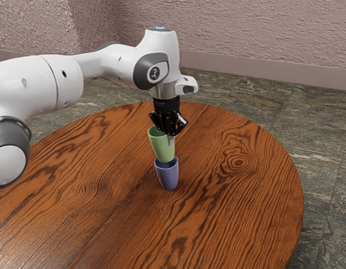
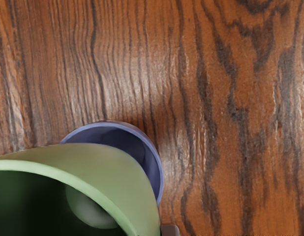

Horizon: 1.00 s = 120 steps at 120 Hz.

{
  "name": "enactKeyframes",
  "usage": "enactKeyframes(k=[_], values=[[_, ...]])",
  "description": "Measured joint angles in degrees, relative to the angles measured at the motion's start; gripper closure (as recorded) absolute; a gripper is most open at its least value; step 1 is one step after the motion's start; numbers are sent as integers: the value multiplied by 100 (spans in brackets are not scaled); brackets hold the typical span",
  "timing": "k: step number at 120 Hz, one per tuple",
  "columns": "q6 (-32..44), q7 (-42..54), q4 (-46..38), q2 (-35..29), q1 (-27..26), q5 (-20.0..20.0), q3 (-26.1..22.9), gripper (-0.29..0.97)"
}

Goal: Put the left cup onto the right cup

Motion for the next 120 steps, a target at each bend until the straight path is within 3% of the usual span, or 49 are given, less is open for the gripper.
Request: enactKeyframes(k=[120], values=[[246,-180,-240,53,9,41,-1,79]])
